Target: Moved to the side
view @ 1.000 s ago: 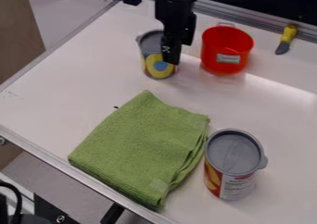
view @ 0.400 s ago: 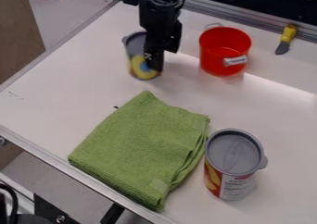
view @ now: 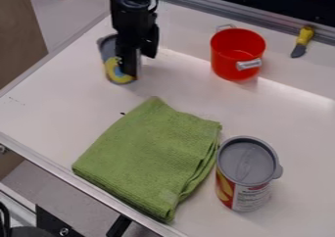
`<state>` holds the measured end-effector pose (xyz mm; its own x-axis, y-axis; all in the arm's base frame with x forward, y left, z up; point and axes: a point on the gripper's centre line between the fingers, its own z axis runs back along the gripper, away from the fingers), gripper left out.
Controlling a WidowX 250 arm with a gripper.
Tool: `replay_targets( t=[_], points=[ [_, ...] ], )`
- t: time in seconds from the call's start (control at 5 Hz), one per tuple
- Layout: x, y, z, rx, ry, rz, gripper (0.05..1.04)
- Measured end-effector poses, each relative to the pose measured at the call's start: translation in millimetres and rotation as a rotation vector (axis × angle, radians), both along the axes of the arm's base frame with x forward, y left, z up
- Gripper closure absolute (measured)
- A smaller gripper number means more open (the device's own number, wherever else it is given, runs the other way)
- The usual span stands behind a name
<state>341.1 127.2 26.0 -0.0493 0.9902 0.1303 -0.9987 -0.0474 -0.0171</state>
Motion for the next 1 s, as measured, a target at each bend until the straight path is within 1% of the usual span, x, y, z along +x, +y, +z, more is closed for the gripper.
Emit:
replay_targets(
  t=[0.2,0.4,0.6,0.8,1.0],
  points=[
    [-8.1,16.2,-3.0,-0.004,0.008,-0.042,0.084],
    [-16.1,39.2,-4.1,0.018,0.004,-0.069,0.084],
    [-18.9,57.2,0.7,0.028,-0.004,-0.085,0.084],
    [-18.0,72.6,7.5,0.050,-0.021,-0.083,0.084],
    [-15.6,73.4,8.0,0.054,-0.032,-0.111,0.084]
  ],
)
